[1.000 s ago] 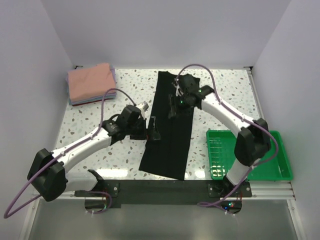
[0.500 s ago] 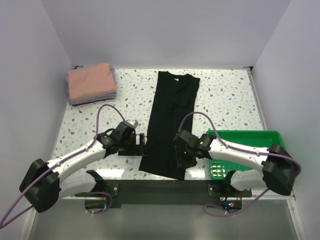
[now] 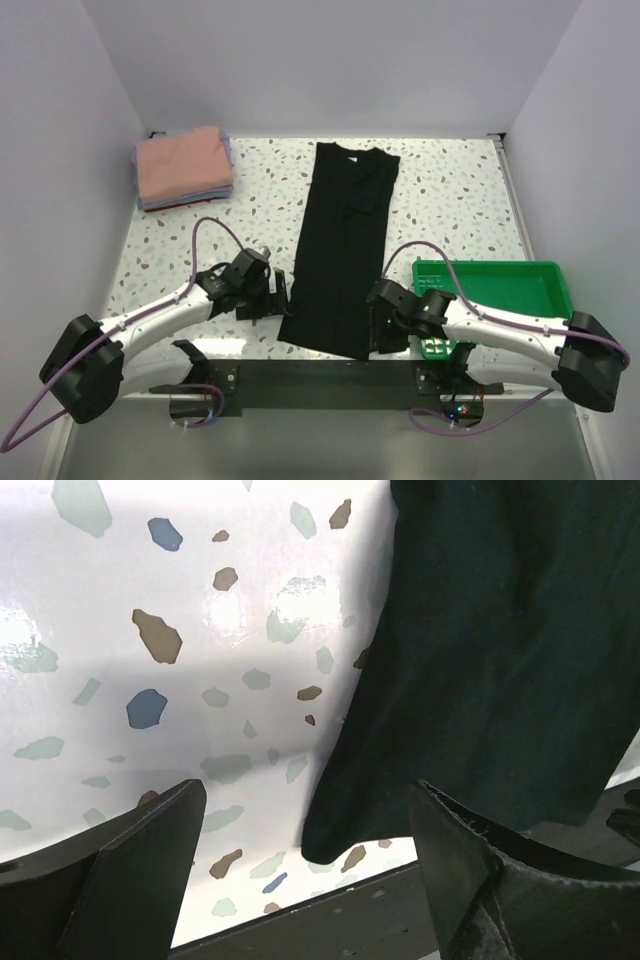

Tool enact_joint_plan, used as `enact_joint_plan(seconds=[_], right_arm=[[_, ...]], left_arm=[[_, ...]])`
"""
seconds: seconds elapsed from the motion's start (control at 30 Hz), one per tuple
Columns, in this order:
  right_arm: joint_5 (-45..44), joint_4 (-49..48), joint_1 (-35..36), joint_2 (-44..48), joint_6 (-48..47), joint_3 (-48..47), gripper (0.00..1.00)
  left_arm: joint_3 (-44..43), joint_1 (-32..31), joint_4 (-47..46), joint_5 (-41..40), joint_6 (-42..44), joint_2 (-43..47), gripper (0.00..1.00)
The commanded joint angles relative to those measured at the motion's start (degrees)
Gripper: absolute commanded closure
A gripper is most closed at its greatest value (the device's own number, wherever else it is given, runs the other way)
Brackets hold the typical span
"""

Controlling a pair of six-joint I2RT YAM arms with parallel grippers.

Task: Fold and stack the t-shirts
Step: Fold the tshirt

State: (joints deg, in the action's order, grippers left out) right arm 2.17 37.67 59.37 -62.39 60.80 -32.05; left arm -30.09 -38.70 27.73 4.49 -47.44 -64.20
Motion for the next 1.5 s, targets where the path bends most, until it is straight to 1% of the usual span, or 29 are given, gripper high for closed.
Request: enact_joint_plan(seconds=[0.0,0.13,0.23,0.27,0.37,0.43,0.6,0.7,0.73,0.8,0.83,0.93,1.1,1.17,1.3,1.47], right_arm=[[-1.82,-0.67,0.39,3.14,3.1,2.25,0.6],[-3.23,-0.49,0.39,5.61,3.71,2.78,0.6],[-2.26,-3.73,0.57,4.91,4.94,3.92,0.6],[-2.26,-6.09,0.65,4.21,5.21,4.36,0.6],[-0.51,-8.13,1.18,0.35,4.95,4.46,0.6],[-0.15,-8.14,1.53,-3.15,4.16,3.58,0.6],[0.63,-9.37,2.06,-6.43,3.63,2.52,0.61],[1.16,-9.81,2.06,-8.18,3.63,2.0,0.65],[1.34,-9.81,2.15,-8.79,3.63,1.82,0.69],[1.6,-9.02,2.24,-10.11,3.72,1.38,0.72],[1.6,-8.15,2.5,-10.47,3.72,1.21,0.75],[0.73,-6.22,3.03,-10.3,4.59,0.85,0.78],[-0.68,-4.71,3.2,-6.26,7.31,2.25,0.78],[-0.85,-4.45,3.29,-5.38,7.93,3.13,0.78],[-1.12,-4.1,3.38,-3.97,9.16,4.1,0.78],[-1.65,-4.1,3.38,-2.65,9.96,4.72,0.78]], left_arm=[[0.29,0.03,-1.71,-0.36,-1.08,0.04,0.13],[0.38,0.11,-1.18,-0.19,1.03,0.4,0.12],[0.9,0.11,-1.09,1.21,3.05,-0.31,0.12],[1.17,0.11,-1.18,1.48,4.01,-0.39,0.12],[3.01,0.11,-1.53,1.66,4.29,0.13,0.12],[3.89,0.03,-2.67,2.62,3.85,1.36,0.12],[5.56,0.11,-4.08,3.16,2.62,2.59,0.12],[6.35,0.03,-4.69,3.59,2.97,2.68,0.12],[6.53,0.11,-4.96,3.94,2.97,2.68,0.12],[6.79,-0.06,-5.22,4.3,3.06,2.59,0.14],[6.8,-0.06,-5.23,4.38,3.06,2.59,0.15],[6.88,-0.41,-4.35,3.69,1.92,2.94,0.2],[7.06,-2.6,-3.03,2.1,0.42,3.3,0.31],[6.88,-3.57,-2.24,2.01,-0.19,3.03,0.38],[6.79,-5.33,-0.3,1.31,-1.69,3.91,0.4],[8.02,-6.47,-0.92,3.33,-2.57,4.79,0.44]])
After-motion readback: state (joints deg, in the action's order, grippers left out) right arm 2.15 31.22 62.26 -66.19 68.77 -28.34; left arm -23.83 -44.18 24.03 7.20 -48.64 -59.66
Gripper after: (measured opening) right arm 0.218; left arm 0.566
